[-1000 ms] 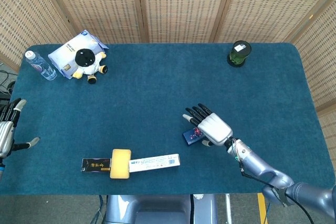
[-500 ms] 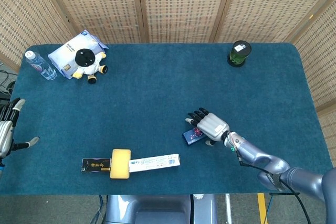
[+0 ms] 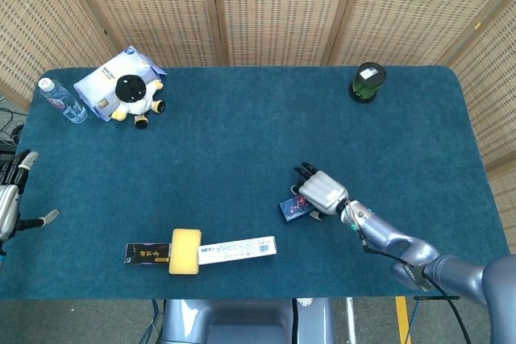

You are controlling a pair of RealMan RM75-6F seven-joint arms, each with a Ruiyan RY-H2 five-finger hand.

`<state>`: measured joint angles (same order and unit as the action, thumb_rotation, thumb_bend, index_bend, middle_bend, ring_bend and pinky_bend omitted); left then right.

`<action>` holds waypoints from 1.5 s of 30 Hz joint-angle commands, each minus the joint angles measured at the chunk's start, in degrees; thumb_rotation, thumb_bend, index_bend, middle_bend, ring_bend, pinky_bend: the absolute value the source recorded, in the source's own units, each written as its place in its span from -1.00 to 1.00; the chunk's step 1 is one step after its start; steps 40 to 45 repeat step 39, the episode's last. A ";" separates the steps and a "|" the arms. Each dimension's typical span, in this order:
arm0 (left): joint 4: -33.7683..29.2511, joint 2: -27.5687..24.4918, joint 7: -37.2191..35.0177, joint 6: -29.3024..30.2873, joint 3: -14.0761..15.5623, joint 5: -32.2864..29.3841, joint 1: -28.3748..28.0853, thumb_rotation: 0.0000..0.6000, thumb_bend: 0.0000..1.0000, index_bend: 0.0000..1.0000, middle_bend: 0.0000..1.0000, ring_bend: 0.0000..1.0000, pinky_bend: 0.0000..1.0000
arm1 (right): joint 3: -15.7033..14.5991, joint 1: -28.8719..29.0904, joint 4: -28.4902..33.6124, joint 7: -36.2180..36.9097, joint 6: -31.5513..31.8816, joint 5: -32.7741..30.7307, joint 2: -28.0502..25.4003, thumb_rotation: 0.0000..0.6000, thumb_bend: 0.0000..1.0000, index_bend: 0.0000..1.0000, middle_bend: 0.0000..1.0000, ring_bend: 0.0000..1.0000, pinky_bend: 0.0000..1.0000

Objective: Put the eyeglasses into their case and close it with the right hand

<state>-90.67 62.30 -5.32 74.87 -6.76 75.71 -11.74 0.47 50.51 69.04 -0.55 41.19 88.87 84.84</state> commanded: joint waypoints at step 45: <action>1.61 0.34 -1.90 4.17 2.33 5.58 2.02 1.00 -1.00 -1.00 -1.00 -1.00 -1.00 | -0.27 -30.54 15.93 0.23 41.39 -7.35 -17.00 1.00 -1.00 -1.00 -1.00 -1.00 -1.00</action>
